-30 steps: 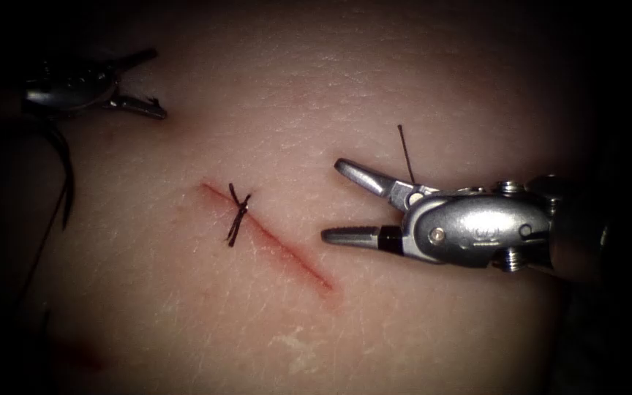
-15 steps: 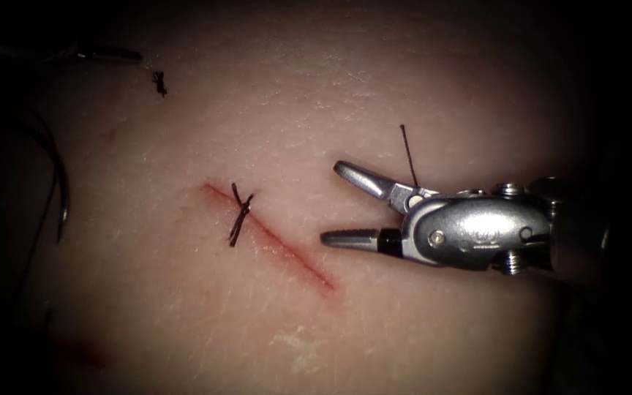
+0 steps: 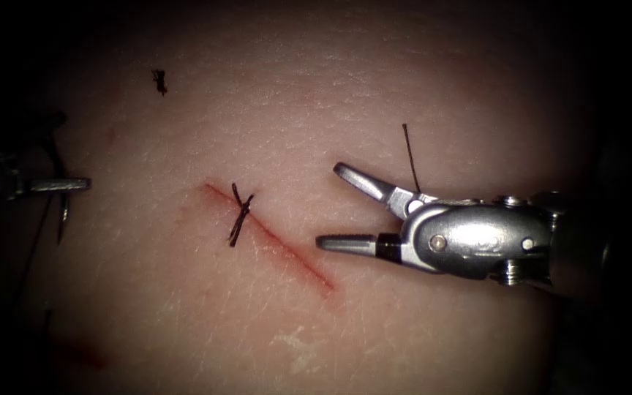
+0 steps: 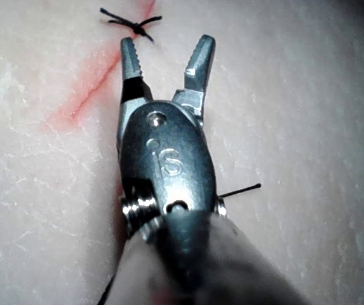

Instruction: Wound Closure

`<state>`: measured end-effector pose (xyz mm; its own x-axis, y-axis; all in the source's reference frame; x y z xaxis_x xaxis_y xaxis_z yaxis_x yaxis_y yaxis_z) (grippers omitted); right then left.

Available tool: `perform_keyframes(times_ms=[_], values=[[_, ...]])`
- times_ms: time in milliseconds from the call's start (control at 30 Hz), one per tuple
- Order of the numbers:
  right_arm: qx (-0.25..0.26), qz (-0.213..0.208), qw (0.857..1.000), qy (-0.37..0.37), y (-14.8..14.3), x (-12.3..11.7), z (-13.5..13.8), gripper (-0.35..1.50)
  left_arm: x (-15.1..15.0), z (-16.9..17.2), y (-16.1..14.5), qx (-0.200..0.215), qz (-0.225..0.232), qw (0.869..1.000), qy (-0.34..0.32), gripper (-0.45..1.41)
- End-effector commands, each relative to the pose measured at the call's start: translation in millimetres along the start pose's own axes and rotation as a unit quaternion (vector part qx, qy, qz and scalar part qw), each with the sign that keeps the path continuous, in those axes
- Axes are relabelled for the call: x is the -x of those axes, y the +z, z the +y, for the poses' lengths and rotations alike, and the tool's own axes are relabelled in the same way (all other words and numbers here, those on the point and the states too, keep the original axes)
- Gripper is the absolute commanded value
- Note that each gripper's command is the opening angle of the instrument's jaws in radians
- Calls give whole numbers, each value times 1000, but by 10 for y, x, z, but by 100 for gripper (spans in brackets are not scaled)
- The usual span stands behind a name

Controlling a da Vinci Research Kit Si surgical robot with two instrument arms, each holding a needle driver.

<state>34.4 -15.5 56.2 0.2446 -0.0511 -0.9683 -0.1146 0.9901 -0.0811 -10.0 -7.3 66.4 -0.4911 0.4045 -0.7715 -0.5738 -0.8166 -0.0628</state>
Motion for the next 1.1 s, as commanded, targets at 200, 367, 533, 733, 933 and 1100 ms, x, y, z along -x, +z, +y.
perform_keyframes(times_ms=[200, 367, 533, 733, 933, 1100], values=[[-1, -1, 1000, 1, 15, 5, -8, 131, 27, 39, 4, -42, -12, 998, -50, 86], [-1, -1, 1000, 3, 15, 5, -10, 130, 36, 54, 4, -58, -13, 995, -86, 86], [-3, -2, 1000, 2, 15, 6, -11, 130, 47, 59, 8, -65, -15, 993, -93, 83], [-4, -3, 1000, 1, 15, 6, -12, 130, 55, 56, 14, -67, -13, 993, -97, 78], [-7, -4, 1000, 1, 15, 5, -14, 130, 76, 50, 23, -68, -11, 993, -92, 78], [-7, -4, 1000, 1, 15, 4, -14, 130, 80, 47, 23, -64, -15, 994, -89, 81]])
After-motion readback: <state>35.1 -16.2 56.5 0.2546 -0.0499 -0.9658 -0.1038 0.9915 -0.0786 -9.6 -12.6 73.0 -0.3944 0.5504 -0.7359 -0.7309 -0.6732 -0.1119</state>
